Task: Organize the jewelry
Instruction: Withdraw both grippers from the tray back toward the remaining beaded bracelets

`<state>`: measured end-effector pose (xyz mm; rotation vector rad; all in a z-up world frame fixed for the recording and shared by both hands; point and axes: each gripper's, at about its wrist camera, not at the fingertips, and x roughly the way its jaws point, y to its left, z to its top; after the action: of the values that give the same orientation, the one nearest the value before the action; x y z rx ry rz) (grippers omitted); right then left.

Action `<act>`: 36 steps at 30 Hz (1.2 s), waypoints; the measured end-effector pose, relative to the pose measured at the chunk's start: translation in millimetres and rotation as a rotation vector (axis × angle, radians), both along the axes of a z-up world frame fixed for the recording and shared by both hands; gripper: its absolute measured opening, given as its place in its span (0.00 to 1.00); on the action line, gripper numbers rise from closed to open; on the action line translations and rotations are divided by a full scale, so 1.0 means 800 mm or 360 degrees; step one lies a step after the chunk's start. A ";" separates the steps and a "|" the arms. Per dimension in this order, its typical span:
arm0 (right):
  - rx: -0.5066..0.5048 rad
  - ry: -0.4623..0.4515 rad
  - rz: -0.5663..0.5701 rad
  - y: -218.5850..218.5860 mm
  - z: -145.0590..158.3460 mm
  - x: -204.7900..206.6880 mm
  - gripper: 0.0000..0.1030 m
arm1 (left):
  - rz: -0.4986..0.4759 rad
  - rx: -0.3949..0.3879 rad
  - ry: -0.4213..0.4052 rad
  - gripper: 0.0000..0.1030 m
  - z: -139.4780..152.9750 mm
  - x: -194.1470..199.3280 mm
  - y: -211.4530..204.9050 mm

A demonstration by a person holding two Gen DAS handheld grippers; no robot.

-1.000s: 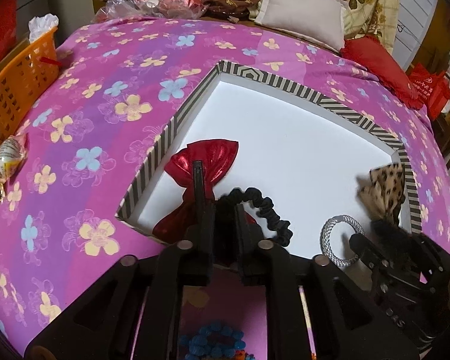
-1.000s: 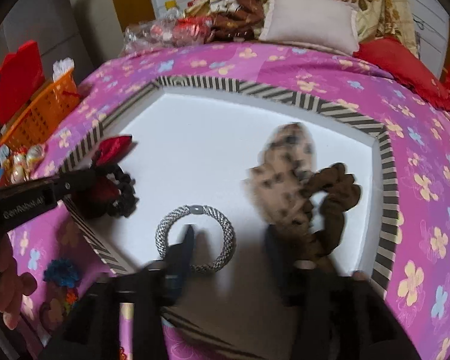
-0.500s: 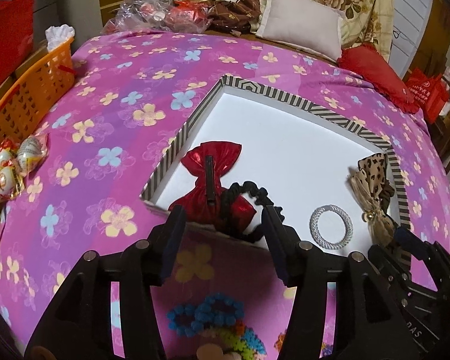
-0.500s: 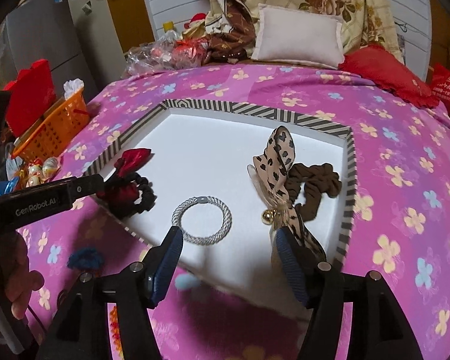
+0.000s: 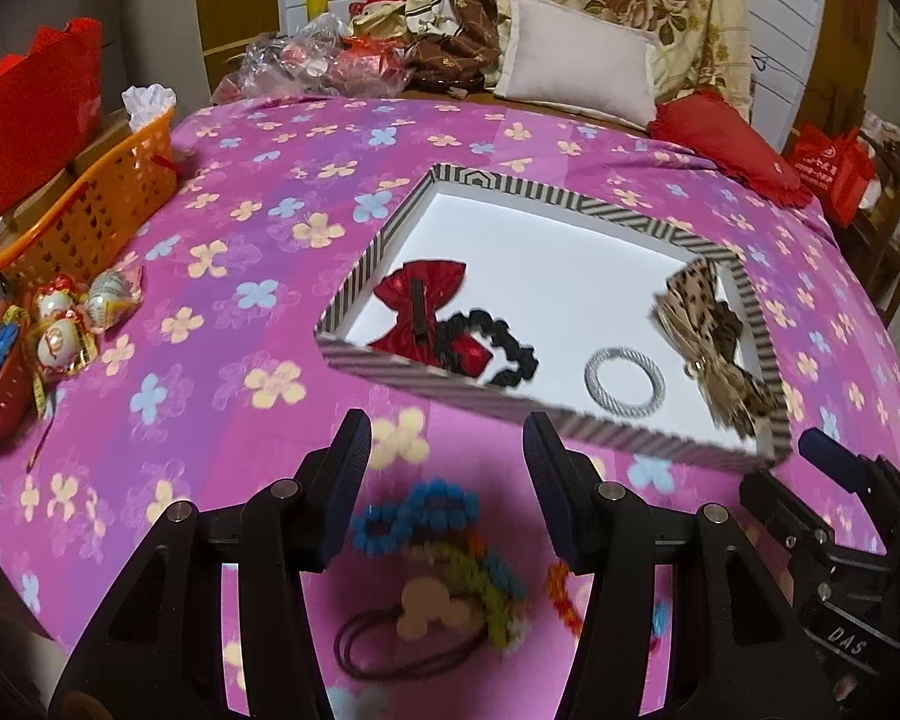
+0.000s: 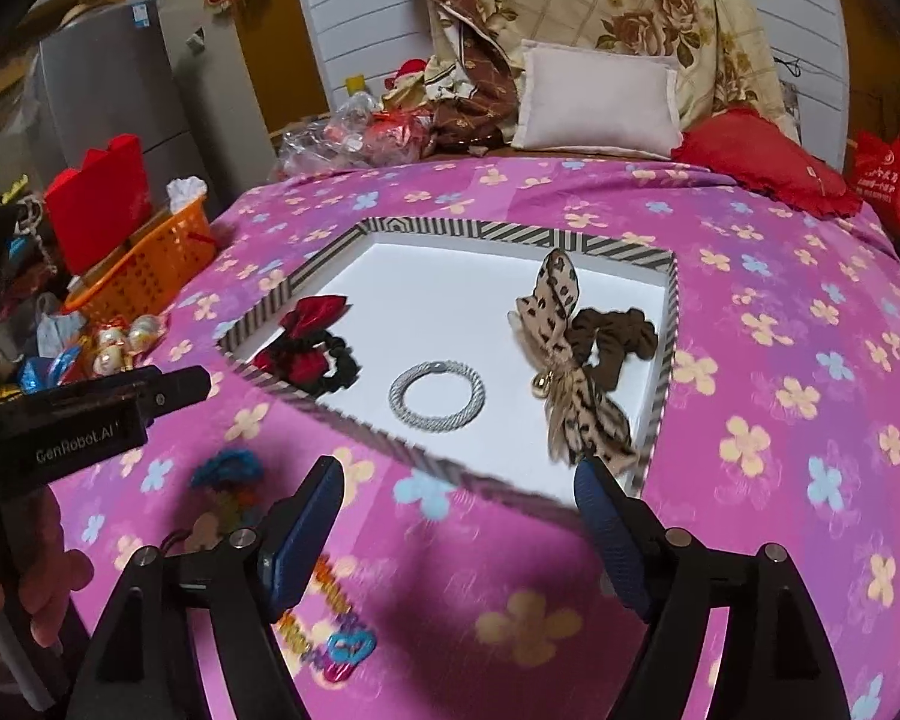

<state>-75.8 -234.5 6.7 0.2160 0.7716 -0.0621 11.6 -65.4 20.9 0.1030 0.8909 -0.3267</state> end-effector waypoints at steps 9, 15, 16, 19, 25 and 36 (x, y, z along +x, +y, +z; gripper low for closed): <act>-0.0094 0.0028 0.0065 0.019 -0.009 -0.040 0.89 | 0.0029 -0.0037 0.0034 0.51 -0.006 -0.040 0.040; -0.0018 0.0058 0.0119 0.023 -0.015 -0.060 0.91 | 0.0102 -0.0016 0.0086 0.51 -0.024 -0.056 0.080; 0.0007 0.0066 0.0126 0.023 -0.015 -0.061 0.91 | 0.0112 -0.0014 0.0093 0.51 -0.027 -0.059 0.086; 0.0031 0.0087 0.0123 0.025 -0.016 -0.065 0.91 | 0.0133 -0.0018 0.0114 0.51 -0.034 -0.063 0.097; -0.0014 0.0110 0.0137 0.037 -0.017 -0.073 0.91 | 0.0124 -0.0030 0.0142 0.51 -0.042 -0.071 0.102; -0.0206 0.0137 0.0246 0.061 -0.028 -0.081 0.94 | 0.0070 -0.0032 0.0187 0.51 -0.052 -0.064 0.094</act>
<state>-140.3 -186.0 -16.0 0.0304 0.8647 0.0251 -39.5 9.8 -20.5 0.0459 1.0049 -0.3030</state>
